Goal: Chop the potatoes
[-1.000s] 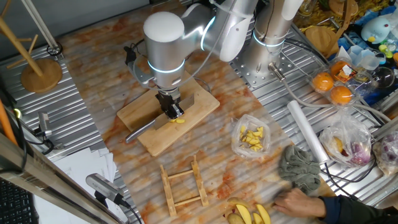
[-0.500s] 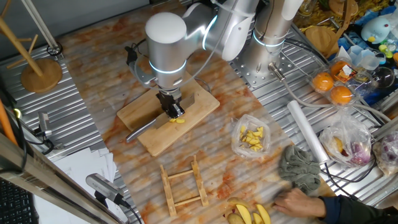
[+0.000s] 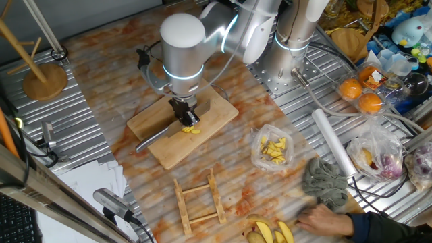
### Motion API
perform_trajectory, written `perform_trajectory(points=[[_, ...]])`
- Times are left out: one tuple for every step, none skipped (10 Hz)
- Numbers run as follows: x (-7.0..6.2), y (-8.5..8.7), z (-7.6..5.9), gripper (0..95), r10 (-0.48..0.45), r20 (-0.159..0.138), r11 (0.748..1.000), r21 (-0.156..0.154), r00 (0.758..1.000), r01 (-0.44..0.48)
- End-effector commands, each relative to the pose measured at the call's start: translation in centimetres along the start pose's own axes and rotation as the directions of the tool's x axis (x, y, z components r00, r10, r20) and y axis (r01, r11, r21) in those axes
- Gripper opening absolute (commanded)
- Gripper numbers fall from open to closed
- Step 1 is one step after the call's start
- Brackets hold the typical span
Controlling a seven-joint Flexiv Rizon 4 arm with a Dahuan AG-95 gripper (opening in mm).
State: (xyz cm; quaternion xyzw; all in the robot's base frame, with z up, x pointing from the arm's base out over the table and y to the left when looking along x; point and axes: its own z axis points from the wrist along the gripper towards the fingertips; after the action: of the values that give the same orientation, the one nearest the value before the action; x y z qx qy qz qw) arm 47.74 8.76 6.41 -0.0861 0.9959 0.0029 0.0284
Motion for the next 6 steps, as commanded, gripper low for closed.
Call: perform_trajectory(points=[[-0.14,0.04,0.10,0.0,-0.002,0.003,1.000,-0.001,1.000,0.002],[-0.16,0.04,0.22,0.0,-0.004,0.001,1.000,0.002,1.000,0.004],[-0.17,0.03,0.35,0.0,-0.006,0.001,1.000,0.002,1.000,0.006],[-0.21,0.00,0.73,0.0,-0.007,0.002,1.000,0.004,1.000,0.007],[-0.22,-0.01,0.90,0.0,-0.009,0.003,1.000,0.002,1.000,0.009],[-0.19,-0.01,0.95,0.0,-0.011,0.003,1.000,0.002,1.000,0.011]])
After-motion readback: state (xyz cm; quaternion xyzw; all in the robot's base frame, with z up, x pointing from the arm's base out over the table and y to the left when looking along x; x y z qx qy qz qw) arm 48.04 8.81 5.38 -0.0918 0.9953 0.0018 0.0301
